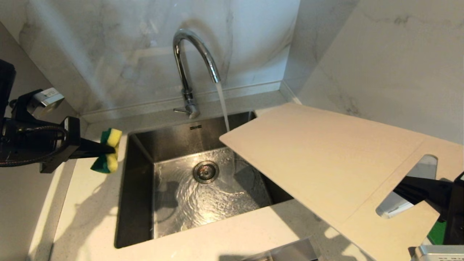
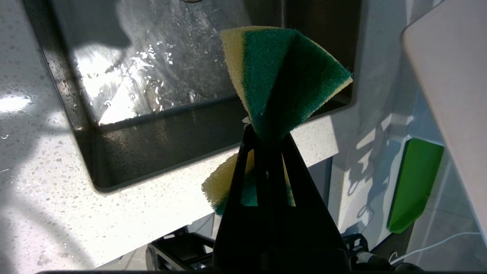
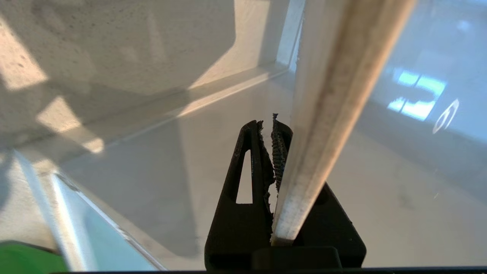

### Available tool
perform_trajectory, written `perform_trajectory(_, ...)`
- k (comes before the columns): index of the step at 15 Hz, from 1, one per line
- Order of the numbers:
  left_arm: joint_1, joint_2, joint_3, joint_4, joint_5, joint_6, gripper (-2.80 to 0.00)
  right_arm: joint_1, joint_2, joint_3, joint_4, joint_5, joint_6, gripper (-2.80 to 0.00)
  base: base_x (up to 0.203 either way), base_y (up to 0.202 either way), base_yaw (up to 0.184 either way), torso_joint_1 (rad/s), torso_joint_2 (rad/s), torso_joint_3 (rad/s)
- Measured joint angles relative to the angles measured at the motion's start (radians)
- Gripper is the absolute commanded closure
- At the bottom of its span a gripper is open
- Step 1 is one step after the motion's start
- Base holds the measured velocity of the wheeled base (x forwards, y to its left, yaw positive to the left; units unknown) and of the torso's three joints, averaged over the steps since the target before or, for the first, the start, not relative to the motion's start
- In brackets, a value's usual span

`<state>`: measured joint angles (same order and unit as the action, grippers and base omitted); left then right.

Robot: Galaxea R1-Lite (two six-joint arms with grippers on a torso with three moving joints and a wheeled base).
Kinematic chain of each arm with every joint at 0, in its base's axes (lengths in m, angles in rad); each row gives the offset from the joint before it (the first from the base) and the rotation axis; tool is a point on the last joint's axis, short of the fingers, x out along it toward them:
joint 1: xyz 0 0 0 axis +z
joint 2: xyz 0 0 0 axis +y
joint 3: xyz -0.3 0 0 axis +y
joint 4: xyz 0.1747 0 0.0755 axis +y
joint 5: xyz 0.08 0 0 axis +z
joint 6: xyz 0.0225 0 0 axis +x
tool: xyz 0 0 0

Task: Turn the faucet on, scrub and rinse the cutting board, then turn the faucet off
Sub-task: Put down the cutting board

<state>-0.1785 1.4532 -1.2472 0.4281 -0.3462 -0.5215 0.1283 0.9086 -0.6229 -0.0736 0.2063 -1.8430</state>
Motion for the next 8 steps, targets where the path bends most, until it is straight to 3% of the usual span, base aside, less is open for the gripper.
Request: perform_trajectory(8,-0.001,0.044,0.008,-0.002,-0.001,0.004,0.00,-0.001,0.179,0.205,-0.343,-0.080,0.109,0.00,0.000,0.000,0.000,0.000,0.00,0.000)
